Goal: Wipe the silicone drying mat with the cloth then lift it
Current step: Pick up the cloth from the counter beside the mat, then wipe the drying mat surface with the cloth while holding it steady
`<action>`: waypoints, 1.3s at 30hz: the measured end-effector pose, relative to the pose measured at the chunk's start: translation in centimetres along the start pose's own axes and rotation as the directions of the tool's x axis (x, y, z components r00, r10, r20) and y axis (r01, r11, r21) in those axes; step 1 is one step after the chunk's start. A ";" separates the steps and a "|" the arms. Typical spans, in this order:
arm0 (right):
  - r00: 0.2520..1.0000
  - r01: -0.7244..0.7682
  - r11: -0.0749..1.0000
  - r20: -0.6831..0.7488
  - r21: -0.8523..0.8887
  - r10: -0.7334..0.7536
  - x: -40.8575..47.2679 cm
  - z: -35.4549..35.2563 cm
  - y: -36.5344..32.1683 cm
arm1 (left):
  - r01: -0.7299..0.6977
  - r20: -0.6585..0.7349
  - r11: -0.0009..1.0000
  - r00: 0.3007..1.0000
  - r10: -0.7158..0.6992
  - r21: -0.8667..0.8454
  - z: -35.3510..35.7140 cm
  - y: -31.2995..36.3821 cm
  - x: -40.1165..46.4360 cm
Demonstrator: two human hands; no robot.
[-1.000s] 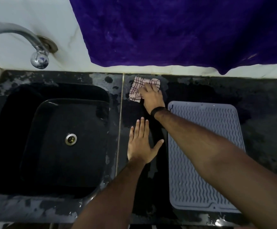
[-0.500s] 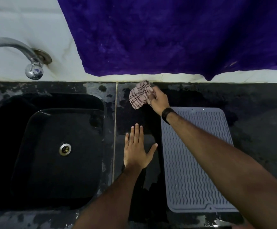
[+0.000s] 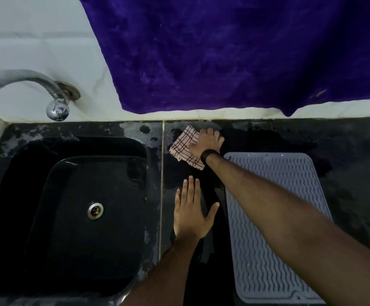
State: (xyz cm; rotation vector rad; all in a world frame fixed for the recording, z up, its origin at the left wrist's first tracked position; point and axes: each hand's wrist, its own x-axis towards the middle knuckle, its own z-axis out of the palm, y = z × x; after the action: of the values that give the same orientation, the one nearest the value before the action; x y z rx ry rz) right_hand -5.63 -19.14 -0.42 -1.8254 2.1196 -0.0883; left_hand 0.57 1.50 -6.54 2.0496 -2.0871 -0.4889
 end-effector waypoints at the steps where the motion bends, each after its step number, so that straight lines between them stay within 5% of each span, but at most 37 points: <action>1: 0.999 -0.010 1.000 0.051 0.017 0.009 0.5 -0.3 0.1 | -0.001 0.003 1.000 1.000 0.001 0.002 0.0 0.0 0.0; 7: 0.989 0.059 0.887 0.092 0.458 -0.113 -0.6 -1.5 2.5 | 0.010 0.015 1.000 1.000 -0.010 0.012 0.0 0.0 -0.2; 10: 0.985 -0.128 0.655 0.173 0.745 -0.005 -2.4 -3.2 5.3 | 0.014 0.015 1.000 1.000 -0.014 0.013 0.3 -0.1 0.0; 15: 0.951 -0.274 0.382 0.188 0.883 0.248 -4.2 -7.7 13.0 | -0.008 -0.010 1.000 1.000 0.008 0.027 0.2 -0.2 -0.2; 19: 0.936 -0.204 0.661 -0.054 0.722 0.348 -5.6 -10.8 17.0 | 0.008 -0.123 0.995 0.992 -0.020 -0.096 -0.4 2.3 0.8; 23: 0.952 0.037 0.960 -0.303 0.277 0.051 -6.9 -9.6 16.4 | -0.173 -0.127 0.969 0.980 0.152 -0.176 -0.2 5.6 3.0; 28: 0.940 0.319 0.946 -0.106 -0.057 -0.323 -7.9 -4.0 13.1 | -0.203 0.020 0.979 0.979 0.203 -0.002 2.1 5.3 3.3; 35: 0.851 0.495 0.821 -0.031 -0.284 -0.524 -7.3 -2.2 17.8 | -0.196 -0.015 0.980 0.980 0.196 0.037 2.5 5.6 3.5; 39: 0.884 0.421 0.842 -0.057 -0.336 -0.465 -6.4 -4.3 24.1 | -0.179 -0.014 0.984 0.984 0.180 0.019 2.6 5.5 3.6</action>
State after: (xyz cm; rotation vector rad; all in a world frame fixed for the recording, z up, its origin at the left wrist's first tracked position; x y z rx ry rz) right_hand -29.01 -9.53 -1.35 -2.5493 1.8257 0.0179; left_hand -5.64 -1.77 -7.41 1.8440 -2.2470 -0.4248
